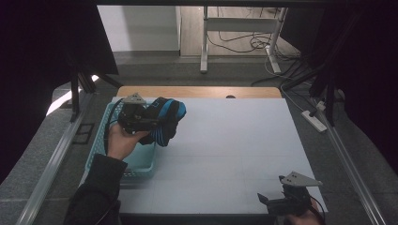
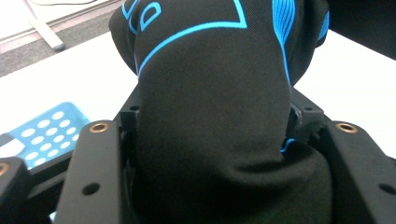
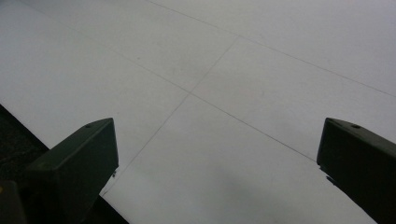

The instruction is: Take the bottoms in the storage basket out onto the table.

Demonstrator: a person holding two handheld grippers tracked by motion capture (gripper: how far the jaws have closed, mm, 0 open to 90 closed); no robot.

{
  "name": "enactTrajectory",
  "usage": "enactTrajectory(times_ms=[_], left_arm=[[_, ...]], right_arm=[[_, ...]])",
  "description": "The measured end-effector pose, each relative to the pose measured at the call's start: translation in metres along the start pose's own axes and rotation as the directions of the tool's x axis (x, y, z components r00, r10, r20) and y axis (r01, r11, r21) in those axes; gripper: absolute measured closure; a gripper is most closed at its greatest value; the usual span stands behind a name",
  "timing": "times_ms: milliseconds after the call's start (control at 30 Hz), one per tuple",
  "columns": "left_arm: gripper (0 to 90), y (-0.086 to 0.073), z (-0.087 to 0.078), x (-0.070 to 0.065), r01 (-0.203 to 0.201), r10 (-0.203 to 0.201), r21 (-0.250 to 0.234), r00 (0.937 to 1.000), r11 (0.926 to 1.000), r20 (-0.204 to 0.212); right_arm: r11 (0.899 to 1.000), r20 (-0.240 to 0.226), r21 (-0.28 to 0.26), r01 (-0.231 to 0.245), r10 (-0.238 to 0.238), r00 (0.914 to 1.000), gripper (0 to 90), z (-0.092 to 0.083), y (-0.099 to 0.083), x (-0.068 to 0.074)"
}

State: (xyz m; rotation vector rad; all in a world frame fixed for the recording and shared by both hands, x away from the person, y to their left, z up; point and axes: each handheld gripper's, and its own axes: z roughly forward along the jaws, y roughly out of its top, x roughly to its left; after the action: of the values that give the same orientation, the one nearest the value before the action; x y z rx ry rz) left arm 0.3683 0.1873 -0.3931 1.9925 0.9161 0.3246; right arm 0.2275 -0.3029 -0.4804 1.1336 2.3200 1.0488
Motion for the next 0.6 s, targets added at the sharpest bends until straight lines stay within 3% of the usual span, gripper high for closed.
enactTrajectory(times_ms=[600], left_arm=[[41.9,0.014,0.029,-0.029,-0.062,0.061,0.016,0.9955,0.9979,0.072]], right_arm=[[1.0,0.0,0.006,0.006,-0.006,1.0,0.0,0.001,0.0,0.0]])
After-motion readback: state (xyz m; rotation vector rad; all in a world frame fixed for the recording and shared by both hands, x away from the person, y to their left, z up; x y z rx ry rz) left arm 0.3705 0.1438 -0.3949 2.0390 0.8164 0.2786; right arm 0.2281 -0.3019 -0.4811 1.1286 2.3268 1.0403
